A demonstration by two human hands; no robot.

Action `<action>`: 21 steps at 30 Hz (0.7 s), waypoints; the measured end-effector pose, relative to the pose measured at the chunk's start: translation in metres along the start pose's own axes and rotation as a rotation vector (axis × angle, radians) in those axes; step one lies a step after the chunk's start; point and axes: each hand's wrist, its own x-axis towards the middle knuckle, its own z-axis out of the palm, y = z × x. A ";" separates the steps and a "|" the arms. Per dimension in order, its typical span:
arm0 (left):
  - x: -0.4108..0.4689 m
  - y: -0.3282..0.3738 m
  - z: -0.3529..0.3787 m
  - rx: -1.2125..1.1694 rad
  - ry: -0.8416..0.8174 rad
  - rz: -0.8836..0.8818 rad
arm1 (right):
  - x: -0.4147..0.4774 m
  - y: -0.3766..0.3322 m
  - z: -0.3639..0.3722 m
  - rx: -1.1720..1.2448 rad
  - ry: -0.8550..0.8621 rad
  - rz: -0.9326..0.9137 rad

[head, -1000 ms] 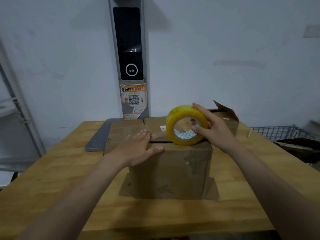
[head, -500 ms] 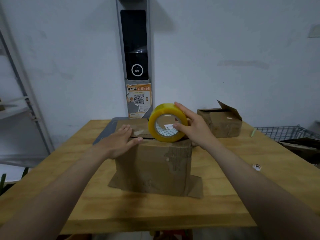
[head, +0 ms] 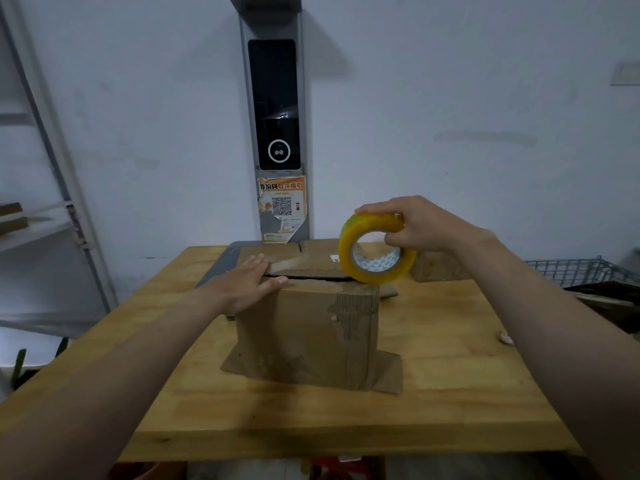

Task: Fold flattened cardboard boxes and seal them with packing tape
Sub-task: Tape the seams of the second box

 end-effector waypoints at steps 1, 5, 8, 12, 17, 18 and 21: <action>0.000 0.002 0.000 -0.008 0.002 -0.002 | -0.003 0.000 -0.005 -0.020 -0.011 0.000; -0.001 0.001 0.000 -0.003 0.003 0.005 | -0.010 0.003 -0.016 -0.059 -0.045 0.004; -0.003 0.003 0.001 -0.003 0.011 -0.003 | -0.015 0.006 -0.023 -0.117 -0.099 0.021; 0.002 -0.002 0.003 -0.001 0.025 0.002 | -0.030 0.018 -0.019 -0.161 -0.177 0.056; 0.000 0.001 0.005 0.000 0.038 -0.022 | -0.050 0.032 -0.001 -0.109 -0.209 0.072; 0.000 0.002 0.005 0.000 0.040 -0.023 | -0.054 0.035 0.002 -0.103 -0.216 0.072; -0.001 0.003 0.005 -0.005 0.044 -0.035 | -0.061 0.039 0.012 -0.114 -0.215 0.069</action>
